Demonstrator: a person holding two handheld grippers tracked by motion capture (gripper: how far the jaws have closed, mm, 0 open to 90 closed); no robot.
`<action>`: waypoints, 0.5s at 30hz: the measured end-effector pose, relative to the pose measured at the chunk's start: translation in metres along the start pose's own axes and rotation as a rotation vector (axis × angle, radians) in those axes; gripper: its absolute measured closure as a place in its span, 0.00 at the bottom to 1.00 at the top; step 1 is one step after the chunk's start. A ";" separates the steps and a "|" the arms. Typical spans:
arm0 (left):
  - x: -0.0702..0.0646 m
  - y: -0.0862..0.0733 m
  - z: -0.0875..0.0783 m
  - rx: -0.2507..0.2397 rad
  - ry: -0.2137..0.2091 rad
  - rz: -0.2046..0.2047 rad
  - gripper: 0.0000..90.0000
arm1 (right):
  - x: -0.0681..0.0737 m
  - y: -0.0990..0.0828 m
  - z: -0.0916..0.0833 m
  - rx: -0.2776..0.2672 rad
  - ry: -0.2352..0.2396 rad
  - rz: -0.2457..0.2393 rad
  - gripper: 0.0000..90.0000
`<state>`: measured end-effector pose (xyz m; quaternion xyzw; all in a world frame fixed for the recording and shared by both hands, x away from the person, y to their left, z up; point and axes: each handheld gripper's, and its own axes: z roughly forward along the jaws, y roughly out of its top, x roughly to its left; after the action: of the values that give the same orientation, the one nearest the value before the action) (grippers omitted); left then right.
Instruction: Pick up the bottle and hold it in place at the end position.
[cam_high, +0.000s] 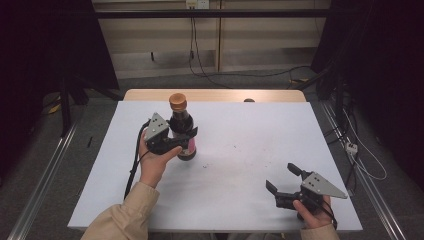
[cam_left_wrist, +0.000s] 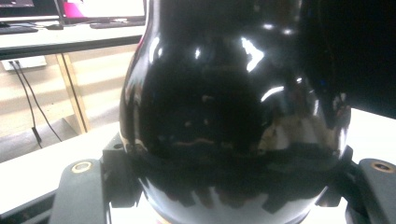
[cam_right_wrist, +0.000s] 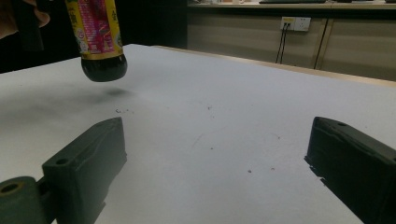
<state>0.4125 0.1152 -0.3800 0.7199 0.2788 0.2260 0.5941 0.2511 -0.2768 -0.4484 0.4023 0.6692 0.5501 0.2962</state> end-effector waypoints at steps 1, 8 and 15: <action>-0.001 0.000 0.002 -0.003 -0.004 -0.003 0.32 | 0.000 0.000 0.000 0.001 0.001 0.000 0.05; -0.007 0.001 0.017 0.000 -0.018 -0.004 0.32 | -0.001 0.000 -0.001 -0.005 -0.002 0.002 0.05; -0.012 0.006 0.031 -0.014 -0.035 0.016 0.32 | -0.001 0.000 -0.001 -0.011 0.001 0.005 0.05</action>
<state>0.4244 0.0834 -0.3801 0.7218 0.2612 0.2201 0.6020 0.2506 -0.2780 -0.4480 0.4022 0.6651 0.5549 0.2967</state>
